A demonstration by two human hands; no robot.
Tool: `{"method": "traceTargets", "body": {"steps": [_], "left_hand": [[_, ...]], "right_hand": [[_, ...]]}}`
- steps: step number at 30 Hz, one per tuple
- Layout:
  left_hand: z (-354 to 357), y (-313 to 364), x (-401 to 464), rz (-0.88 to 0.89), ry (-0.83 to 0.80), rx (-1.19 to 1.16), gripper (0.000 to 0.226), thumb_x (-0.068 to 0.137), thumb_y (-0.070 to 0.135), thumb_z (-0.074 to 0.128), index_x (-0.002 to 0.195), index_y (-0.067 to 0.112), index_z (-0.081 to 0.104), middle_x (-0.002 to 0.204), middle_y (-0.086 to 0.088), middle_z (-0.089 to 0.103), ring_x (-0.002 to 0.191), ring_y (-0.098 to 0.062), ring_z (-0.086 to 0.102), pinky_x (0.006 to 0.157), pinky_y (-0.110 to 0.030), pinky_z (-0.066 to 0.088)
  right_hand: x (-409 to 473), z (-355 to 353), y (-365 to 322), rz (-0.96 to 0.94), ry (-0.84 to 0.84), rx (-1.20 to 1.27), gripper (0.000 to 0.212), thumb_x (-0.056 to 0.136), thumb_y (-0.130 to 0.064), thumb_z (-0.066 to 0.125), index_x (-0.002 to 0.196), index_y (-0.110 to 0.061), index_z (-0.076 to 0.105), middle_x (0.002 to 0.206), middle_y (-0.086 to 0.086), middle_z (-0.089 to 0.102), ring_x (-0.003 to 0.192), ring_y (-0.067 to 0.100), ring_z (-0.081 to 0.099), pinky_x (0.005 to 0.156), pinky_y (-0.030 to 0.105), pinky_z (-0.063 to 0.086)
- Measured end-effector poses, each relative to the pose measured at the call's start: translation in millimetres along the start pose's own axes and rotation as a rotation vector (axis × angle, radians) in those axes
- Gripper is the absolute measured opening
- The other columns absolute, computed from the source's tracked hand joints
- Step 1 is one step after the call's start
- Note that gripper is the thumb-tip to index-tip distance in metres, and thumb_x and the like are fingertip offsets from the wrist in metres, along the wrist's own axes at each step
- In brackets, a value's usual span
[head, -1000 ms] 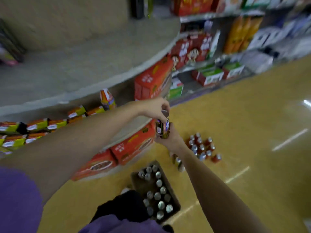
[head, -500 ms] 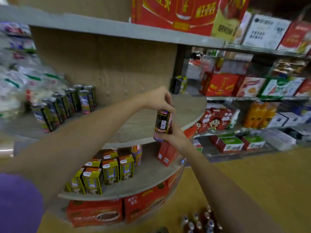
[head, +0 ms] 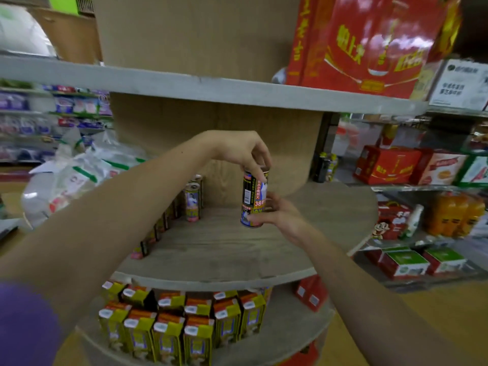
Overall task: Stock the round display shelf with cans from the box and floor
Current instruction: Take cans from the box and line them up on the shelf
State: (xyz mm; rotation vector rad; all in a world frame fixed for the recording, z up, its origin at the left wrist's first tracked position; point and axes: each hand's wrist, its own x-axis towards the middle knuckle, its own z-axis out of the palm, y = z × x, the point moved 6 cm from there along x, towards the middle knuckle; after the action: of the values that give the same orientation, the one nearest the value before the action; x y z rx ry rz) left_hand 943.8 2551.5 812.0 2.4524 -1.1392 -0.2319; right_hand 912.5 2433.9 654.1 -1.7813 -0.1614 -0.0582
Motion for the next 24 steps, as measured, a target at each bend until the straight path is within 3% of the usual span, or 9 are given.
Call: {"method": "traceTargets", "body": {"steps": [4, 6, 9, 12, 15, 19, 21, 24], "left_hand": [[-8.1, -72.4, -10.5, -0.037, -0.085, 0.06, 0.044, 0.078, 0.016, 0.08, 0.119, 0.018, 0.066, 0.116, 0.008, 0.067, 0.109, -0.008, 0.061, 0.09, -0.022, 0.053], [-4.6, -106.3, -13.7, -0.048, -0.13, 0.07, 0.046, 0.081, 0.009, 0.077, 0.124, 0.015, 0.064, 0.121, 0.005, 0.065, 0.112, -0.008, 0.058, 0.085, -0.012, 0.048], [6.4, -153.9, -13.2, -0.057, -0.174, 0.102, 0.048, 0.079, 0.001, 0.075, 0.124, 0.01, 0.063, 0.126, -0.001, 0.063, 0.117, -0.013, 0.056, 0.086, -0.012, 0.044], [20.1, -194.3, -9.9, -0.04, -0.212, 0.164, 0.049, 0.075, -0.003, 0.077, 0.12, 0.009, 0.064, 0.124, -0.005, 0.064, 0.113, -0.015, 0.056, 0.074, -0.004, 0.039], [30.6, -225.3, -10.0, -0.043, -0.21, 0.201, 0.055, 0.075, 0.001, 0.078, 0.127, 0.01, 0.063, 0.127, -0.001, 0.063, 0.11, -0.009, 0.053, 0.074, -0.014, 0.04], [35.2, -248.2, -9.5, -0.041, -0.206, 0.195, 0.057, 0.076, 0.005, 0.078, 0.13, 0.016, 0.062, 0.133, 0.004, 0.058, 0.119, -0.011, 0.051, 0.091, -0.021, 0.042], [34.9, -254.7, -7.9, -0.03, -0.217, 0.202, 0.055, 0.073, 0.006, 0.079, 0.125, 0.018, 0.065, 0.129, 0.001, 0.06, 0.119, -0.015, 0.053, 0.098, -0.031, 0.046], [34.7, -262.9, -3.7, -0.022, -0.226, 0.212, 0.053, 0.069, 0.007, 0.081, 0.117, 0.025, 0.068, 0.121, 0.002, 0.062, 0.114, -0.016, 0.055, 0.098, -0.042, 0.049]], "right_hand": [[46.5, 60.4, 6.1, 0.022, -0.001, -0.121, 0.05, 0.065, -0.004, 0.088, 0.11, -0.009, 0.068, 0.092, 0.0, 0.074, 0.078, 0.005, 0.068, 0.07, 0.016, 0.051], [65.7, 88.9, 14.8, 0.033, 0.009, -0.141, 0.047, 0.062, -0.001, 0.089, 0.103, -0.007, 0.068, 0.087, 0.001, 0.074, 0.073, 0.004, 0.068, 0.067, 0.018, 0.051], [94.3, 124.8, 40.8, 0.058, 0.017, -0.186, 0.043, 0.059, -0.002, 0.091, 0.09, -0.017, 0.066, 0.074, -0.008, 0.073, 0.066, -0.001, 0.067, 0.062, 0.019, 0.053], [117.2, 150.4, 68.9, 0.108, -0.004, -0.255, 0.045, 0.053, -0.014, 0.095, 0.086, -0.028, 0.069, 0.077, -0.013, 0.075, 0.076, 0.0, 0.07, 0.077, 0.032, 0.06], [132.9, 165.9, 87.2, 0.148, 0.016, -0.324, 0.049, 0.048, -0.027, 0.094, 0.088, -0.035, 0.069, 0.092, -0.009, 0.076, 0.088, 0.005, 0.071, 0.084, 0.036, 0.059], [150.1, 178.7, 111.7, 0.205, 0.018, -0.388, 0.077, 0.038, -0.047, 0.093, 0.107, -0.029, 0.064, 0.092, -0.007, 0.074, 0.081, 0.013, 0.071, 0.07, 0.039, 0.061], [153.9, 182.4, 115.4, 0.239, 0.017, -0.355, 0.069, 0.043, -0.037, 0.095, 0.103, -0.022, 0.066, 0.086, 0.001, 0.075, 0.069, 0.017, 0.07, 0.063, 0.041, 0.061], [155.1, 189.1, 110.2, 0.282, -0.024, -0.286, 0.045, 0.059, -0.013, 0.091, 0.095, -0.012, 0.065, 0.081, 0.017, 0.074, 0.053, 0.022, 0.062, 0.053, 0.033, 0.053]]}}
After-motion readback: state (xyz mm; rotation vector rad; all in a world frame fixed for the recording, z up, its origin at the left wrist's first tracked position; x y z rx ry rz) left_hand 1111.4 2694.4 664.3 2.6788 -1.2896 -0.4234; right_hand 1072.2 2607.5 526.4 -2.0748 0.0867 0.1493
